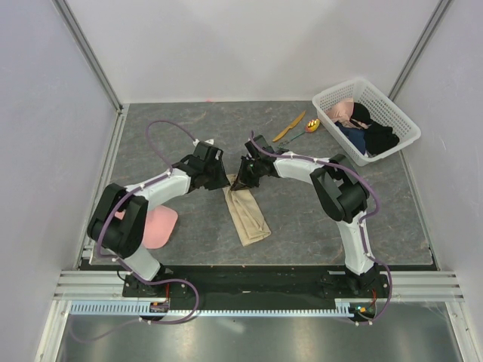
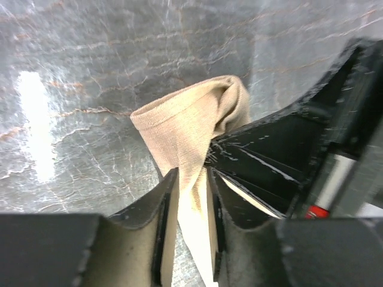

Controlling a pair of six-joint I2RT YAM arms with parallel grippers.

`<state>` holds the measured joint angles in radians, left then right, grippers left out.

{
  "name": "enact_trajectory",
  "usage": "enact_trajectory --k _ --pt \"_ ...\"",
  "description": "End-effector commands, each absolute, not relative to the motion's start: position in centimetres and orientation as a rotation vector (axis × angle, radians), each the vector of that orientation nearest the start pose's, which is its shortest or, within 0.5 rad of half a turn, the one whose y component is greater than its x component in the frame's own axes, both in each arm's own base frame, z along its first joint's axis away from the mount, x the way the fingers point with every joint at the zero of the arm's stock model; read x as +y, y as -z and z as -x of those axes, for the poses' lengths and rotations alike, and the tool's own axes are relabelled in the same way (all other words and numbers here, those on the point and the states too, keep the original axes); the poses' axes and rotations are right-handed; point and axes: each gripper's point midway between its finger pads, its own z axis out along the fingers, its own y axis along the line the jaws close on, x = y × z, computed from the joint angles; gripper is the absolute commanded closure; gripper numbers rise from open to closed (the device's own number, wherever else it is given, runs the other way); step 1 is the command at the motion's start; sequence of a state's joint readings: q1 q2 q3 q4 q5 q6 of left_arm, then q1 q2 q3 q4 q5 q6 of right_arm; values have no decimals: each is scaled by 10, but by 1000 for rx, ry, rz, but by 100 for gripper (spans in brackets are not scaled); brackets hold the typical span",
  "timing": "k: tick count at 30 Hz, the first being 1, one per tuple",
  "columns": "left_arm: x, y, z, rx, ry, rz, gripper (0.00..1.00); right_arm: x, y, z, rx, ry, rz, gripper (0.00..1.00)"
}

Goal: Fold the napkin into a case and place the utensils inside
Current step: Grasp the top corner of the smaller rectangle folded napkin from the folded napkin.

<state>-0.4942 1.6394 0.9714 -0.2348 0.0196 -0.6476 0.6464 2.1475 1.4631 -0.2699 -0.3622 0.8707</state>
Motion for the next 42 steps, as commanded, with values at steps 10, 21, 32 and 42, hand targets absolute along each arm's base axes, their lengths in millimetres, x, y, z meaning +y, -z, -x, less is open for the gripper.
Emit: enact_trajectory --k 10,21,32,42 --pt "-229 -77 -352 2504 428 -13 69 381 -36 -339 2750 -991 -125 100" --pt "-219 -68 -359 2509 263 -63 72 386 -43 -338 2749 -1034 -114 100" --pt "-222 -62 -366 2522 244 -66 92 391 -45 -336 2753 -1073 -104 100" --pt "-219 -81 -345 2470 443 111 98 417 -76 -327 2712 -1285 -162 100"
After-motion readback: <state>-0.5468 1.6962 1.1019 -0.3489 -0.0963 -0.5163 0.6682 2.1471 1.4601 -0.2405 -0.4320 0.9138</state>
